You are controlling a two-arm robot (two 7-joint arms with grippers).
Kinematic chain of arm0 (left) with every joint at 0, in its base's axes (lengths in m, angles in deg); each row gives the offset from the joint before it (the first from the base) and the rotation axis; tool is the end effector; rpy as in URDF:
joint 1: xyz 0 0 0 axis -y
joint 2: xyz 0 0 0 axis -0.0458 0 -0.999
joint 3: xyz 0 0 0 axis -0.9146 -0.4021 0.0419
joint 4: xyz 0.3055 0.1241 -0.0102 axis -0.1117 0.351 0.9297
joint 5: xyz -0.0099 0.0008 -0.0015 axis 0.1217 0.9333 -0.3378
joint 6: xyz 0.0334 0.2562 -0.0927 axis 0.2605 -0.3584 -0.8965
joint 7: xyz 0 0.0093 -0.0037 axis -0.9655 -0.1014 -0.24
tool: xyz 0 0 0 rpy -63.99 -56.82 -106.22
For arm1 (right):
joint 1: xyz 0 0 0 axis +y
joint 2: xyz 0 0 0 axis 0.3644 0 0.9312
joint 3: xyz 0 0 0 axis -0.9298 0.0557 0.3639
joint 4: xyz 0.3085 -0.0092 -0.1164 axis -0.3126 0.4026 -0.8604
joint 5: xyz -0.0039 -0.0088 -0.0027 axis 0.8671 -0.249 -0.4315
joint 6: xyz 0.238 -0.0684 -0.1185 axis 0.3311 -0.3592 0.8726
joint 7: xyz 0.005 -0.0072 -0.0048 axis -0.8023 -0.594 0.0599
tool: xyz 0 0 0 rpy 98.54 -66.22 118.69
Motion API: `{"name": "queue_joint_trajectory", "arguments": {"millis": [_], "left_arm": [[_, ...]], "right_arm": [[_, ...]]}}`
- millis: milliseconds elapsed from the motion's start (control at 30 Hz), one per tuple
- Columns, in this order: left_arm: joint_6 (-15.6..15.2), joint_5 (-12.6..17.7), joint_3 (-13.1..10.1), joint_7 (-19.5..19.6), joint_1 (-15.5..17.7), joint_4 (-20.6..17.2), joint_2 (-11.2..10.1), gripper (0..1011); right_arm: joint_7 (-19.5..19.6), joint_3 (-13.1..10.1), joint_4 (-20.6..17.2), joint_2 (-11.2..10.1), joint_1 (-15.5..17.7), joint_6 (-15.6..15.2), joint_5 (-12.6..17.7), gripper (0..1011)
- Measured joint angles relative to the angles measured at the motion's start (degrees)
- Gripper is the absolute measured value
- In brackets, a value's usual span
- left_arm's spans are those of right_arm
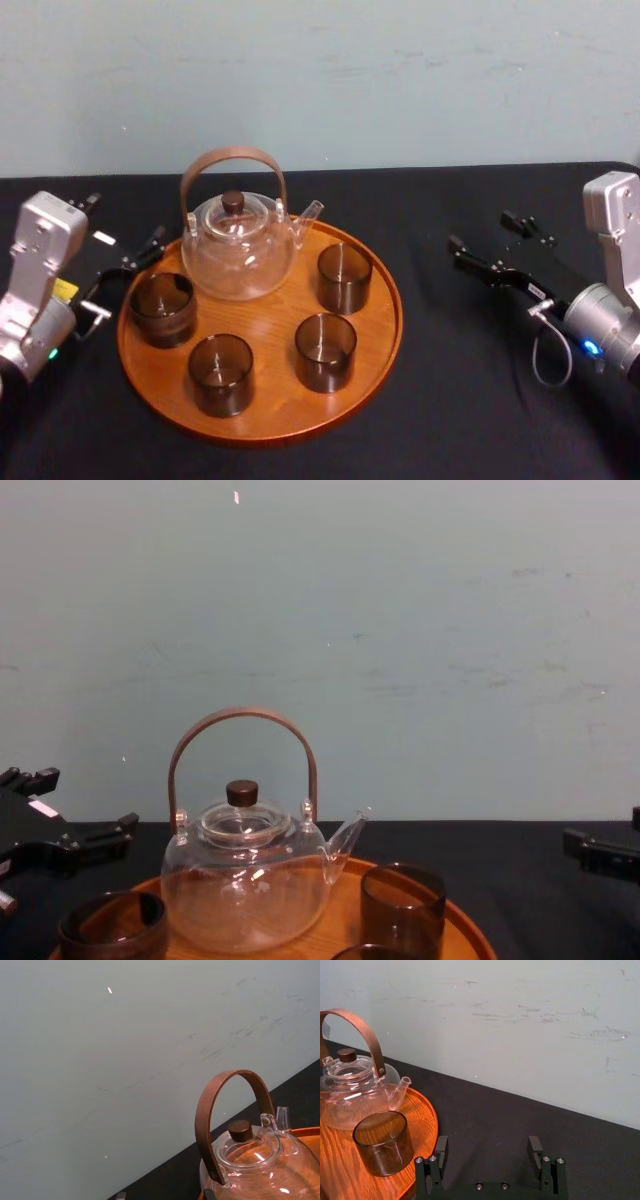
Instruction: Pick up the glass from the table and place it on the tray.
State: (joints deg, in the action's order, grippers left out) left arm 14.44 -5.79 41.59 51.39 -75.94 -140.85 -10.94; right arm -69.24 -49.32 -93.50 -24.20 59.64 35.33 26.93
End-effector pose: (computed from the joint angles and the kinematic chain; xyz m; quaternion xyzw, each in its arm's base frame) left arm 0.3322 0.1143 -0.3278 0.1415 -0.1325 0.5798 0.7913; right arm 0.3329 -0.1015 -0.3309 -0.0682 0.0135 -0.5164 0.8535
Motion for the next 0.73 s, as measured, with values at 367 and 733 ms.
{"name": "queue_joint_trajectory", "arguments": {"millis": [367,733], "left_arm": [[0.0,0.0,0.0,0.0,0.0,0.0,0.0,1001],[0.0,0.0,0.0,0.0,0.0,0.0,0.0,1001]], "right_arm": [[-0.2,0.1,0.1,-0.2,-0.2,0.0,0.1,1002],[-0.4,0.2,0.1,-0.2,-0.2,0.0,0.2,1002]]}}
